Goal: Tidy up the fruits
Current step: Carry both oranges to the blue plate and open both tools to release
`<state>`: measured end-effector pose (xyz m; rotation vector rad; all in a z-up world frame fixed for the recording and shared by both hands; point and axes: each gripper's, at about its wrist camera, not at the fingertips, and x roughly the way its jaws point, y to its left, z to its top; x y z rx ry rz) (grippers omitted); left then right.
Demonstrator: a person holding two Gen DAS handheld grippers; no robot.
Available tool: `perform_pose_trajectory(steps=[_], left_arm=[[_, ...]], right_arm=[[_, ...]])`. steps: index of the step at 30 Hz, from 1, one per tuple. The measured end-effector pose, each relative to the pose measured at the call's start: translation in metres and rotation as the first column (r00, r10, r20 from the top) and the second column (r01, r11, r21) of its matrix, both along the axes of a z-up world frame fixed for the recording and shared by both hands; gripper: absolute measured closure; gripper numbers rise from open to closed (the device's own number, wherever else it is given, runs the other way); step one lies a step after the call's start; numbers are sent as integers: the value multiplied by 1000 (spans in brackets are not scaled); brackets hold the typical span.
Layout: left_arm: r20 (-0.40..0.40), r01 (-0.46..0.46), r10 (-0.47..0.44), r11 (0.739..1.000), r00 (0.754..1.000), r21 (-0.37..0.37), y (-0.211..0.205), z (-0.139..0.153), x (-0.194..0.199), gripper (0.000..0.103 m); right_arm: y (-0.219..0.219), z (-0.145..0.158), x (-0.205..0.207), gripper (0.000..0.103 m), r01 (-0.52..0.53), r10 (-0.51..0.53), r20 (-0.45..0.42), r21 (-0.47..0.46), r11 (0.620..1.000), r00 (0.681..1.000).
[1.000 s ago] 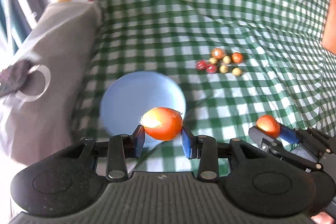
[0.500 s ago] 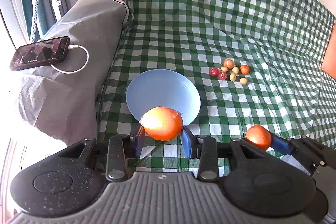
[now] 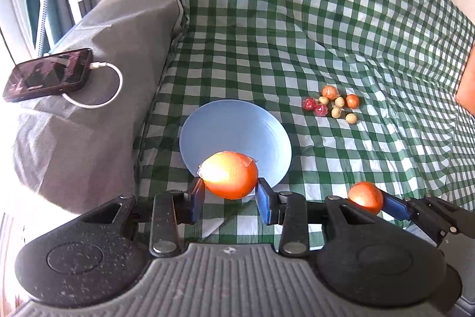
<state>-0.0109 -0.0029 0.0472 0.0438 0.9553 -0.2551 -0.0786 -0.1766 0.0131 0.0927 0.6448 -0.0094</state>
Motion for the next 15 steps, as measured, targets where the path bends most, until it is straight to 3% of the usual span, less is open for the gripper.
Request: perform_pose_trajectory(steps=[15], left_arm=[[-36, -6, 5, 1000, 999, -7, -16, -47, 85, 62]], right_arm=[[-2, -41, 92, 66, -5, 6, -106, 9, 1000, 994]])
